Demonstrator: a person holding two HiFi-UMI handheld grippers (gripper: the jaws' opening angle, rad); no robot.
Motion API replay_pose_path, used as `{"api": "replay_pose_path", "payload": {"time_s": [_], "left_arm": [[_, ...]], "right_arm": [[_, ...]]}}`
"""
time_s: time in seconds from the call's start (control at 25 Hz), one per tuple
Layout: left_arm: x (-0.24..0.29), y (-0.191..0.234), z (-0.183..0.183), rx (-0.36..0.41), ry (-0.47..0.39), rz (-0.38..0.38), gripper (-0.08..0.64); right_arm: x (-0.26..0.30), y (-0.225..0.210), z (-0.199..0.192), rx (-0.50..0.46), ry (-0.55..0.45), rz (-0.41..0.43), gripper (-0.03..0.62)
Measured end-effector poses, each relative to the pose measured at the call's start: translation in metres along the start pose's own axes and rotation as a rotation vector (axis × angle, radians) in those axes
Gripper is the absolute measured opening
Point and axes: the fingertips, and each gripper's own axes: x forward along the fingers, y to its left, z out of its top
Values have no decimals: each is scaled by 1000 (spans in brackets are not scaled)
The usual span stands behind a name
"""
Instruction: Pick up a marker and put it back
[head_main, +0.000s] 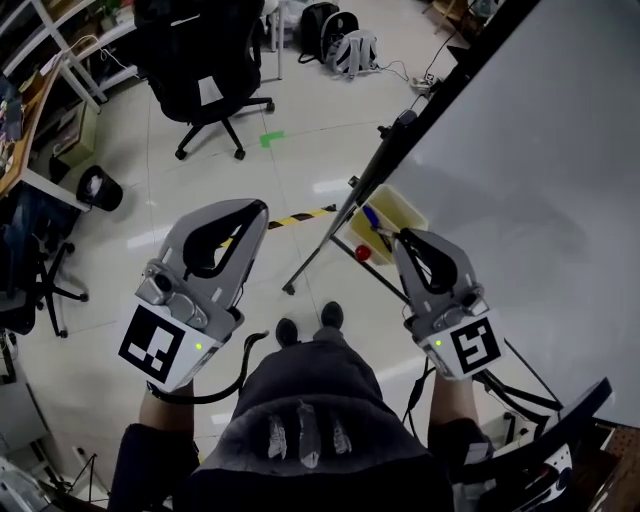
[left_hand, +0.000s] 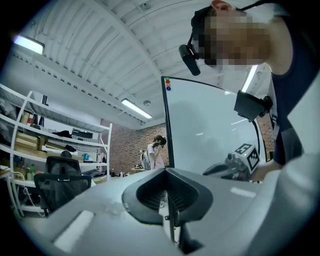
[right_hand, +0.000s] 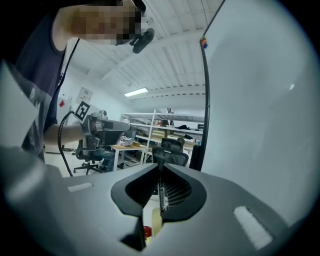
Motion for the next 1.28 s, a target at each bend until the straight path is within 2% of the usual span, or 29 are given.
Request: {"api": "replay_pose_path", "payload": {"time_s": [0.32, 0.8, 1.28], "left_arm": [[21, -1, -28, -37, 66, -21, 6], [25, -11, -51, -70, 108, -49, 6], [34, -21, -59, -74, 139, -81, 6]], "right_arm": [[9, -8, -46, 50, 69, -7, 28], [1, -10, -88, 31, 163, -50, 29], [-15, -22, -95, 71, 148, -114, 32]]}}
